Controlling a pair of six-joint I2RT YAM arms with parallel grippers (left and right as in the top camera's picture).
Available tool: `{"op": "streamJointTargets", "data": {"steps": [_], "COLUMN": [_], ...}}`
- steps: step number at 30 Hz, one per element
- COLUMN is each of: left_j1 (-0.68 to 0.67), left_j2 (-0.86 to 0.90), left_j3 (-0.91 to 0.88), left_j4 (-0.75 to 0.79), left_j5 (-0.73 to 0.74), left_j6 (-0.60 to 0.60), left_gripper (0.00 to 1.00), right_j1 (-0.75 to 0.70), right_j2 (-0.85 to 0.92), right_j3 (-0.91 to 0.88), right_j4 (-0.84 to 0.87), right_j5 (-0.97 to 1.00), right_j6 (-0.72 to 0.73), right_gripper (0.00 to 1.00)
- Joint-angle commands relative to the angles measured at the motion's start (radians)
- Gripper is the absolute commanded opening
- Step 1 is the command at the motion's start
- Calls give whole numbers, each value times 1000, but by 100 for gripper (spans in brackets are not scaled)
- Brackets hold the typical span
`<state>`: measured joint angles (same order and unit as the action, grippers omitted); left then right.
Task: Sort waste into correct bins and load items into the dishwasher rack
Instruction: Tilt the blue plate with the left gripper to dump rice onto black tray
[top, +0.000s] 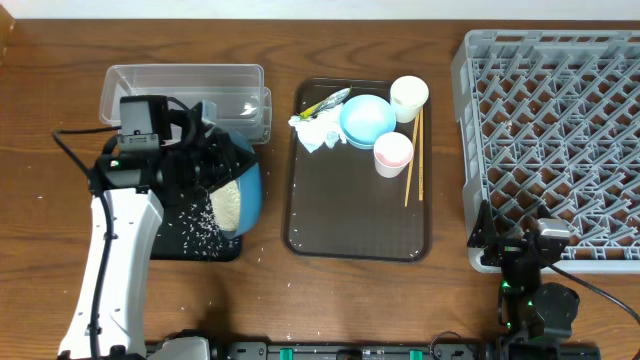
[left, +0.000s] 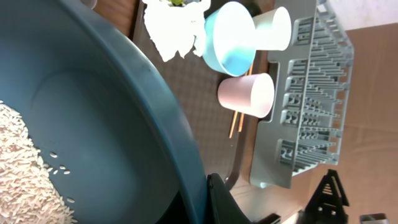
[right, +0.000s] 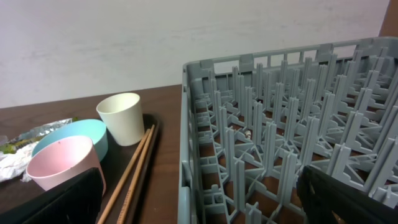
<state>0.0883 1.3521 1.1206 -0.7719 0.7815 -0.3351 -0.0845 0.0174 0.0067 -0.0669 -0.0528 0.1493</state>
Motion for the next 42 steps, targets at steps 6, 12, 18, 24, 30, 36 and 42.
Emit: {"op": "streamJointTargets", "data": {"steps": [6, 12, 18, 24, 30, 36, 42], "left_j1": [52, 68, 69, 69, 68, 69, 68], "left_j2": [0, 0, 0, 0, 0, 0, 0], "left_j3": [-6, -62, -151, -164, -164, -164, -164], "left_j4": [-31, -18, 42, 86, 185, 190, 187], "left_j5": [37, 33, 31, 96, 232, 232, 287], "left_j6": [34, 36, 35, 36, -5, -19, -52], "left_gripper": [6, 6, 6, 6, 6, 6, 6], "right_j1": [26, 26, 26, 26, 26, 26, 26], "right_j2": [-5, -5, -5, -5, -5, -5, -5], "right_j3": [-1, -1, -1, -1, -1, -1, -1], "right_j4": [-4, -4, -4, -4, -4, -4, -4], "right_j5": [-6, -6, -6, -6, -6, -6, -6], "right_j6": [7, 7, 7, 7, 7, 7, 7], "right_gripper": [99, 99, 99, 99, 99, 99, 99]}}
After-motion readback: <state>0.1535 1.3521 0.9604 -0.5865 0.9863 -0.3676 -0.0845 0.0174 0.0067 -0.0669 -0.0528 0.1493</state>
